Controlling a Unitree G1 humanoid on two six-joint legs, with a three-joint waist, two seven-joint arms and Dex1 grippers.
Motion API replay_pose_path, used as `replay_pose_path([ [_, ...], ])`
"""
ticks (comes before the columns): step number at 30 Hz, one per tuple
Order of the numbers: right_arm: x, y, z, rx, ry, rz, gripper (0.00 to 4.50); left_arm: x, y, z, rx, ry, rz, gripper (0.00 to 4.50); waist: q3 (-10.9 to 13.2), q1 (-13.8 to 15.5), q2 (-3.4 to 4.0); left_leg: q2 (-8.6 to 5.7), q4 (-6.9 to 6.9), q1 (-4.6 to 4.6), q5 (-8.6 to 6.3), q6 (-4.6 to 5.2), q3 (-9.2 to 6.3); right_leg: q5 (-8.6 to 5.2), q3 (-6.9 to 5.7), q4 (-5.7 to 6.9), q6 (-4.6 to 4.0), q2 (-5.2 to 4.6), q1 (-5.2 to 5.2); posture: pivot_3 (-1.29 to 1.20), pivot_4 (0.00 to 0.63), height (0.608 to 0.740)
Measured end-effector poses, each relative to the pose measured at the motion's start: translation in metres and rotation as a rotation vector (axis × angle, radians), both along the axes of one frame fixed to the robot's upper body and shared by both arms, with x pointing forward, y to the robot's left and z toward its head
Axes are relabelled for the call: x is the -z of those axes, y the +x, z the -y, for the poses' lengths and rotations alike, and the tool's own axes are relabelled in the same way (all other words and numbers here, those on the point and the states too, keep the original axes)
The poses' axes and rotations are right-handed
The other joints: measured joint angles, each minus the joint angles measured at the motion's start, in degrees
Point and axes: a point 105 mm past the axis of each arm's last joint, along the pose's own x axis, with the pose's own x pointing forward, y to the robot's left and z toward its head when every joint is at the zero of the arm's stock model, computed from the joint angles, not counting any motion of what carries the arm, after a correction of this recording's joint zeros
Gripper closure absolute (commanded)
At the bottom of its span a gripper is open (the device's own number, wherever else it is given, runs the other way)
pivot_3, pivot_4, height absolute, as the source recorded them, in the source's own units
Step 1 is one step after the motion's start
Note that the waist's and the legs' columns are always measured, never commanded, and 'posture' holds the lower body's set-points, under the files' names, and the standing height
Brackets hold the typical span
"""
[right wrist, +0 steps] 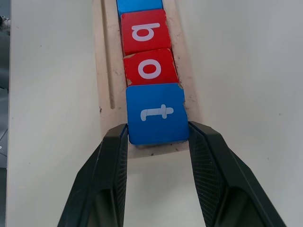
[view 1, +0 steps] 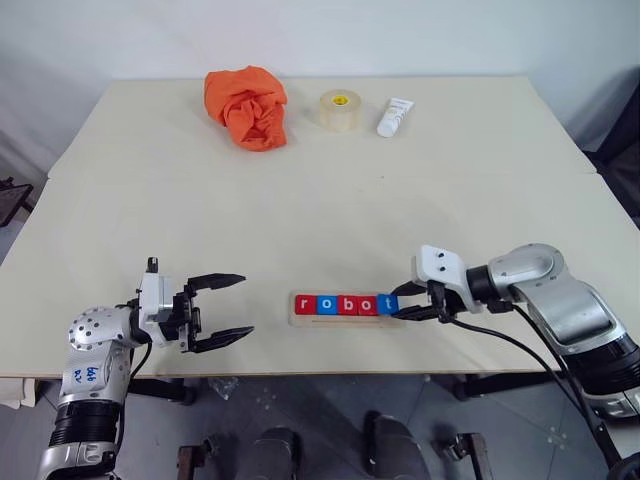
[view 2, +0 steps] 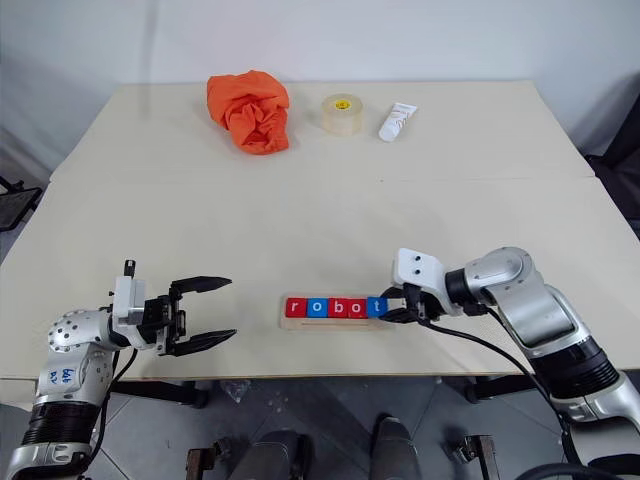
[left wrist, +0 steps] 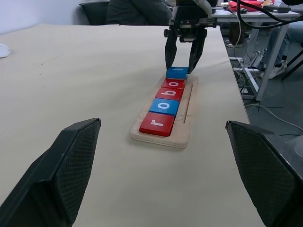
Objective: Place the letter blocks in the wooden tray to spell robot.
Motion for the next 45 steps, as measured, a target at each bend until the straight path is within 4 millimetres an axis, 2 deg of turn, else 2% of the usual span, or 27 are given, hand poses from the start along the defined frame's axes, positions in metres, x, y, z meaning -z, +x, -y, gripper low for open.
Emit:
replay_pose_path([
  [10,0.003,0.003,0.005,-0.001,-0.016,0.015,3.03,0.001,0.000,0.001,-0.005,-0.006,-0.005,0.00,0.00,-0.01,0.00,0.00,0.00,0.00,0.00,0.00,0.00,0.00,0.00,0.00,0.00,0.00,0.00,0.00,0.150,0.740],
  [26,0.006,0.001,-0.004,-0.028,-0.003,-0.009,3.03,0.002,0.000,0.001,-0.019,-0.008,0.003,0.00,0.00,0.00,0.00,0.00,0.00,0.01,0.00,0.00,0.00,0.00,0.00,0.00,0.00,0.00,0.00,0.00,0.150,0.740],
  [35,0.004,0.002,-0.004,-0.021,-0.003,-0.002,0.02,0.003,0.001,0.002,-0.017,-0.008,0.000,0.00,0.00,0.00,0.00,-0.01,0.00,0.01,0.00,0.00,0.00,0.00,0.00,0.00,0.00,0.00,0.00,0.00,0.150,0.740],
  [42,-0.012,-0.005,-0.008,-0.042,0.046,0.016,0.02,0.003,0.001,0.003,-0.015,-0.008,0.002,0.00,0.00,0.03,0.00,0.00,0.00,0.00,0.00,0.00,-0.01,0.00,0.00,0.00,0.00,0.00,0.00,0.00,0.150,0.740],
  [45,-0.012,-0.010,-0.006,-0.040,0.054,-0.007,0.02,0.002,0.001,0.003,-0.014,-0.008,0.007,0.00,0.00,0.04,0.00,-0.01,0.00,0.00,0.00,0.00,-0.01,0.00,0.00,0.00,0.00,0.00,0.00,0.00,0.150,0.740],
])
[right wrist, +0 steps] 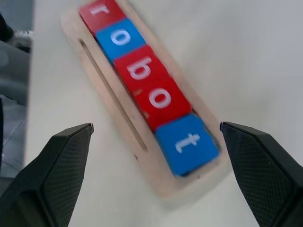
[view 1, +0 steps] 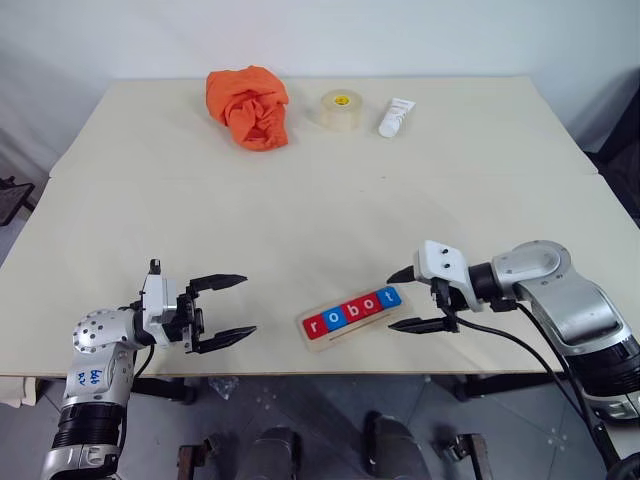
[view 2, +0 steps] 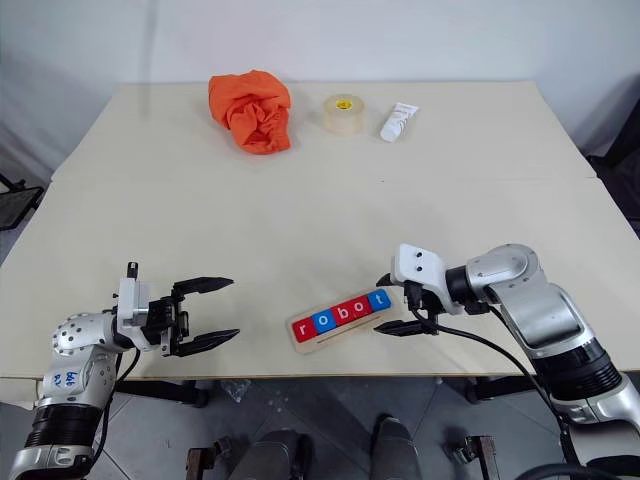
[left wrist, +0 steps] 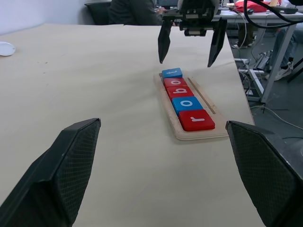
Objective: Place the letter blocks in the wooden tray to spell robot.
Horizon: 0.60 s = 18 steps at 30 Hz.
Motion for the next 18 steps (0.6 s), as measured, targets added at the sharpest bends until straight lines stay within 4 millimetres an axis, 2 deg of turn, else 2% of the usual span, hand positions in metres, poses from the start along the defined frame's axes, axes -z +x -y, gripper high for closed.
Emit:
replay_pose_path([
  [1,0.000,-0.001,0.001,0.000,-0.002,-0.002,0.02,0.000,0.000,0.000,0.000,0.000,0.001,0.00,0.00,0.00,0.00,0.00,0.00,0.00,0.00,0.00,0.00,0.00,0.00,0.00,0.00,0.00,0.00,0.00,0.150,0.740],
  [4,-0.001,-0.001,0.003,0.006,0.001,0.000,0.54,0.000,0.000,0.000,0.002,0.001,0.002,0.00,0.00,0.00,0.00,0.00,0.00,0.00,0.00,0.00,0.00,0.00,0.00,0.00,0.00,0.00,0.00,0.00,0.150,0.740],
  [15,0.009,0.013,0.019,0.053,-0.021,0.002,4.48,-0.001,0.001,0.002,0.008,0.001,0.005,0.00,0.00,-0.12,0.00,0.00,0.00,0.01,0.00,0.00,0.03,0.00,0.01,0.01,0.00,0.01,0.00,0.00,0.150,0.740],
  [18,0.009,0.019,0.020,0.056,-0.019,0.011,4.49,-0.001,0.001,0.002,0.007,0.001,0.004,0.00,0.00,-0.08,0.00,0.00,0.00,0.02,0.00,0.00,0.02,0.00,0.00,0.01,0.00,0.01,0.00,0.00,0.150,0.740],
])
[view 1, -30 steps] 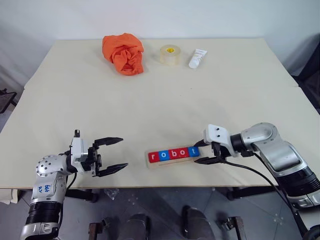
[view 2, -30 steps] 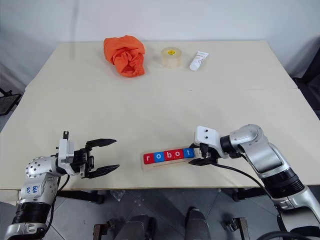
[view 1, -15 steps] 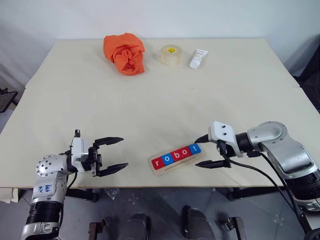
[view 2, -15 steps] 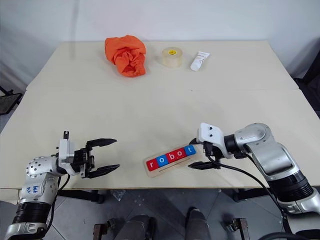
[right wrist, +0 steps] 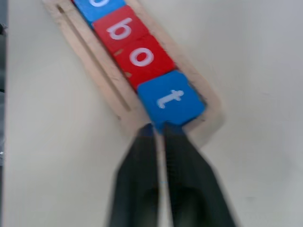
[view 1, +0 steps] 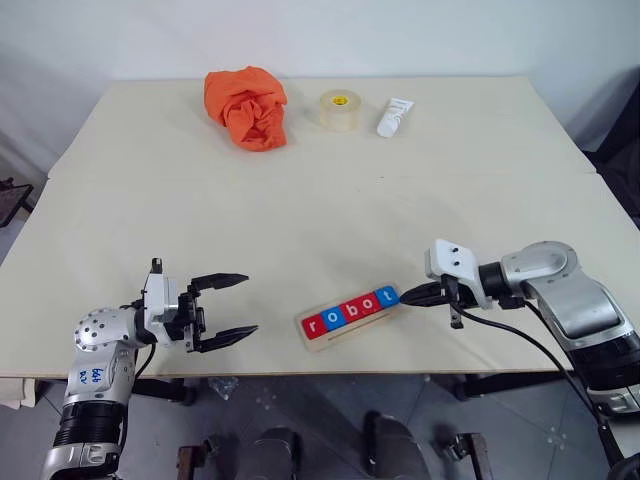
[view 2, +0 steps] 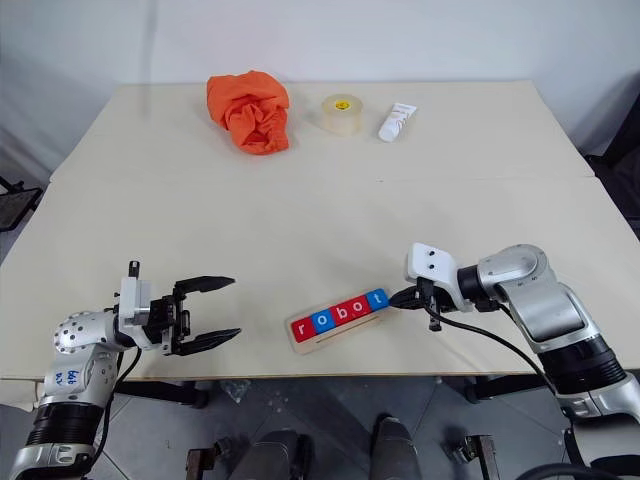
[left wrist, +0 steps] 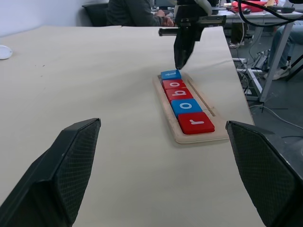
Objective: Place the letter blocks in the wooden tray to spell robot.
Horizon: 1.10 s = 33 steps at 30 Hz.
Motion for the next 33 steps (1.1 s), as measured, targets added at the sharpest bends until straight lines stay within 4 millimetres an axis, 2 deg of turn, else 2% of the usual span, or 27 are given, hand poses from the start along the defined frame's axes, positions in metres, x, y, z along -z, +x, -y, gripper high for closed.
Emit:
replay_pose_path([
  [10,0.001,0.003,-0.004,-0.008,0.015,-0.001,4.49,0.003,-0.002,-0.001,-0.010,0.000,-0.010,0.00,0.00,0.03,0.00,0.00,0.00,-0.01,0.00,0.00,-0.01,0.00,0.00,-0.01,0.00,0.00,0.00,0.00,0.150,0.740],
  [18,-0.020,0.031,-0.019,-0.008,0.065,0.095,4.49,0.001,-0.002,0.000,-0.011,-0.001,-0.003,0.00,0.00,-0.15,0.00,0.01,0.00,0.03,0.02,-0.03,0.02,0.00,0.01,0.03,0.00,0.01,-0.01,0.00,0.150,0.740],
  [24,0.002,0.043,-0.028,-0.021,0.015,0.068,4.49,0.000,-0.003,0.002,-0.005,0.001,0.001,0.00,0.00,-0.16,0.00,-0.04,0.00,-0.01,0.01,-0.01,-0.01,0.00,0.02,0.03,0.00,0.01,-0.03,0.00,0.150,0.740],
  [33,0.004,0.043,-0.027,-0.057,-0.016,0.073,4.49,0.003,-0.006,0.002,-0.012,0.001,-0.008,0.00,0.00,-0.14,0.01,-0.03,0.00,-0.01,0.01,-0.02,-0.01,0.00,0.01,0.04,0.00,0.01,-0.04,0.00,0.150,0.740],
])
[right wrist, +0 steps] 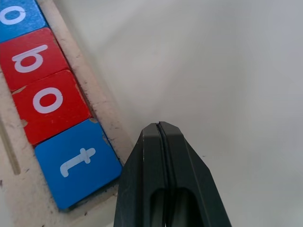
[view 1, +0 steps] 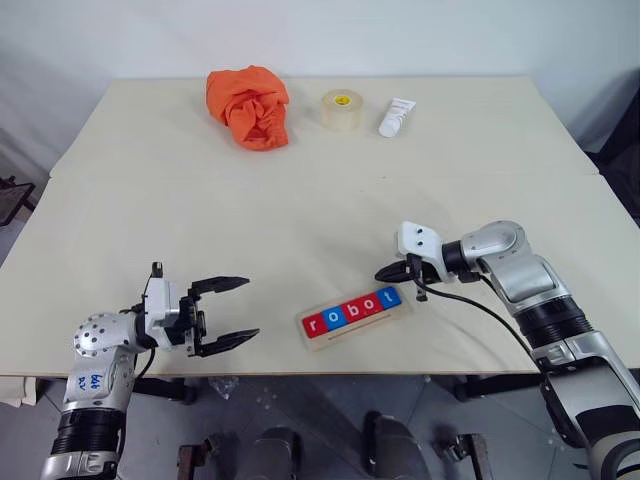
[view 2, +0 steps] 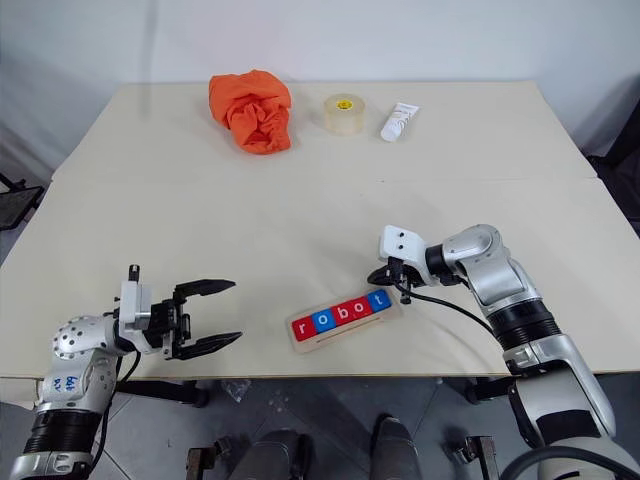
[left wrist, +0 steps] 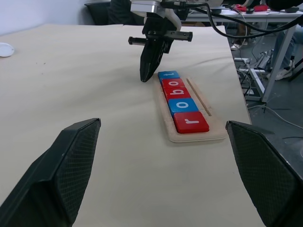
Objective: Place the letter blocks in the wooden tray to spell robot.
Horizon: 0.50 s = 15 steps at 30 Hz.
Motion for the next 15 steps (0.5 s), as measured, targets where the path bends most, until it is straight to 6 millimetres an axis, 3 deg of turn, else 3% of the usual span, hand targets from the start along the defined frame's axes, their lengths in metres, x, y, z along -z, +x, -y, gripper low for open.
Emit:
replay_pose_path([
  [15,0.002,-0.016,0.010,-0.031,-0.044,-0.044,4.49,-0.004,0.003,0.001,0.002,-0.001,0.014,0.00,0.00,0.03,0.00,0.00,0.00,0.00,0.00,0.00,0.01,0.00,0.00,0.00,0.00,0.00,0.00,0.00,0.150,0.740],
])
